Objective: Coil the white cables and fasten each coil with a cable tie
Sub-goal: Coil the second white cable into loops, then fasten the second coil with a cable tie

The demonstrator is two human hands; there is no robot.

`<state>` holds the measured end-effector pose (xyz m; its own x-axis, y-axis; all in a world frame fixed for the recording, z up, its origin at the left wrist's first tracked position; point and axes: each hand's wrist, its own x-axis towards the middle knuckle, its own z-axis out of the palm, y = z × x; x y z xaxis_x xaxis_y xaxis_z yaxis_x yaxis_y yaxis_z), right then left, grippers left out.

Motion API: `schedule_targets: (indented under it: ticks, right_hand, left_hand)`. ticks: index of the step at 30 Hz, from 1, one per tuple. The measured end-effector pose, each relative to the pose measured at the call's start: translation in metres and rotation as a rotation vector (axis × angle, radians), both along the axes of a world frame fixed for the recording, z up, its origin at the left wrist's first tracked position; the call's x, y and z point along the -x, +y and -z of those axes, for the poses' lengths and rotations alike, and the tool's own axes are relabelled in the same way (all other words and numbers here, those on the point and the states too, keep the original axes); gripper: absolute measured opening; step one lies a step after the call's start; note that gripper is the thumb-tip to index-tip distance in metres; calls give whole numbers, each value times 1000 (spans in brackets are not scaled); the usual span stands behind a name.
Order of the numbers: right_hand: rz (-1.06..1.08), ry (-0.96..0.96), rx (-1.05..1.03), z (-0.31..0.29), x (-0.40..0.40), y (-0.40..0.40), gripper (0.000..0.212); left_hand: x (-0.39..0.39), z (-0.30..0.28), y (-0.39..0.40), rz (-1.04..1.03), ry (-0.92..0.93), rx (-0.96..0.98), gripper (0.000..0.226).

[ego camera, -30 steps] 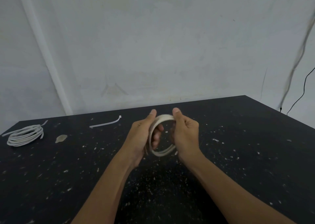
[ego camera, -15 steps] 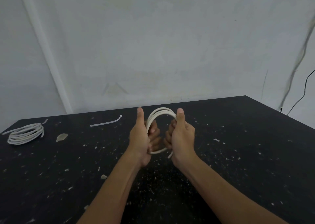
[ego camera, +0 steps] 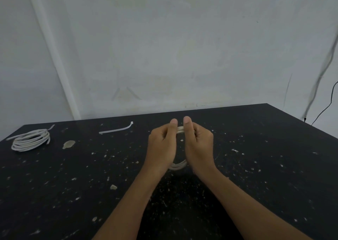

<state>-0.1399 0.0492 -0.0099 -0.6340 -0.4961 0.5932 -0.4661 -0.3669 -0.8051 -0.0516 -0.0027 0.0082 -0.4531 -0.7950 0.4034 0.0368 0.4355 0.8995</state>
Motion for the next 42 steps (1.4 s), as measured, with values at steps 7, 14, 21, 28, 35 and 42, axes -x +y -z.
schedule_targets:
  ticks: [7, 14, 21, 28, 35, 42]
  right_hand:
    - [14, -80, 98, -4, -8, -17, 55]
    - [-386, -563, -170, -23, -17, -81, 86]
    - [-175, -89, -661, 20, -7, -165, 25]
    - [-71, 822, -934, 36, -30, -215, 50]
    - [-85, 533, -617, 33, -22, -179, 6]
    - [-148, -93, -213, 1, -14, -66, 10]
  left_hand:
    - [-7, -30, -16, 112, -103, -128, 57]
    - [-52, -35, -82, -268, -73, 17, 50]
    - [-106, -51, -140, -418, -176, 110, 63]
    - [-114, -40, -158, -418, -123, 64, 65]
    - [-106, -18, -150, -419, -69, -34, 73]
    - [-83, 10, -113, -495, 173, -238, 53]
